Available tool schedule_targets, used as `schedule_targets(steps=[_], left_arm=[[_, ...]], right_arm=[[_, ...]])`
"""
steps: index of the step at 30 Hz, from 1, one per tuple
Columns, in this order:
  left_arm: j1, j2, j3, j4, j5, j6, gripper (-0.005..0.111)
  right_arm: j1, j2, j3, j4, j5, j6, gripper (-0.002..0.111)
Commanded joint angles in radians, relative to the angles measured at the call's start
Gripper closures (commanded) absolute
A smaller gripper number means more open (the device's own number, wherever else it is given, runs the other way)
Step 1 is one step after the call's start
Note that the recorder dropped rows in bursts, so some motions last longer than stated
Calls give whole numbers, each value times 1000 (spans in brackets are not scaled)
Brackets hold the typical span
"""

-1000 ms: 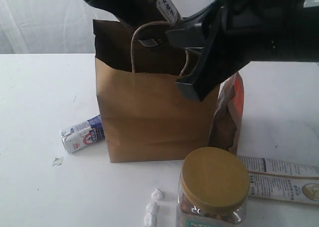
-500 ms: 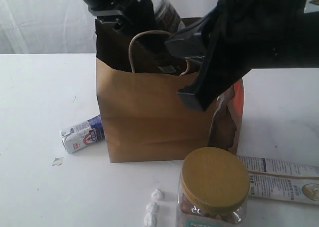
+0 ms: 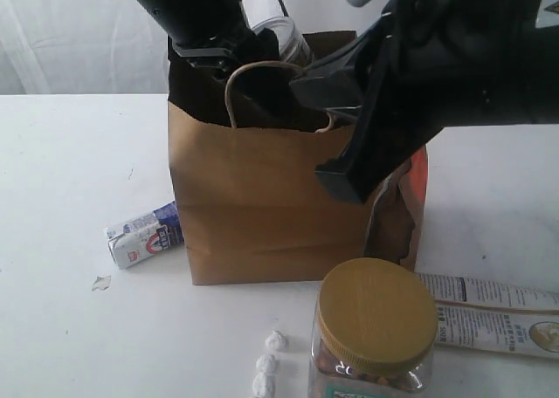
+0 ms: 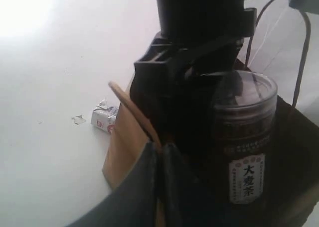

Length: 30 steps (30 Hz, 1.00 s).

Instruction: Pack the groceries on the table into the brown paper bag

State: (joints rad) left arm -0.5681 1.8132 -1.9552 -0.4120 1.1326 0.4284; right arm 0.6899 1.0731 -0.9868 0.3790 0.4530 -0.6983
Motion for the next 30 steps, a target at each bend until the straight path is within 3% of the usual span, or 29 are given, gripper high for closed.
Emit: schedule_targets(steps=[1, 12, 20, 27, 30], left_arm=[[-3, -17, -13, -40, 88, -32, 30], [-3, -55, -13, -44, 88, -65, 26], [-3, -174, -13, -16, 88, -65, 52], [-3, -296, -13, 23, 88, -92, 53], [-3, -345, -13, 45, 88, -104, 53]], right_arm=[[4, -2, -2, -2, 26, -5, 108], [4, -2, -2, -2, 47, -5, 108], [4, -2, -2, -2, -11, 18, 108], [4, -2, -2, 0, -33, 29, 107], [4, -2, -2, 5, -33, 29, 94]])
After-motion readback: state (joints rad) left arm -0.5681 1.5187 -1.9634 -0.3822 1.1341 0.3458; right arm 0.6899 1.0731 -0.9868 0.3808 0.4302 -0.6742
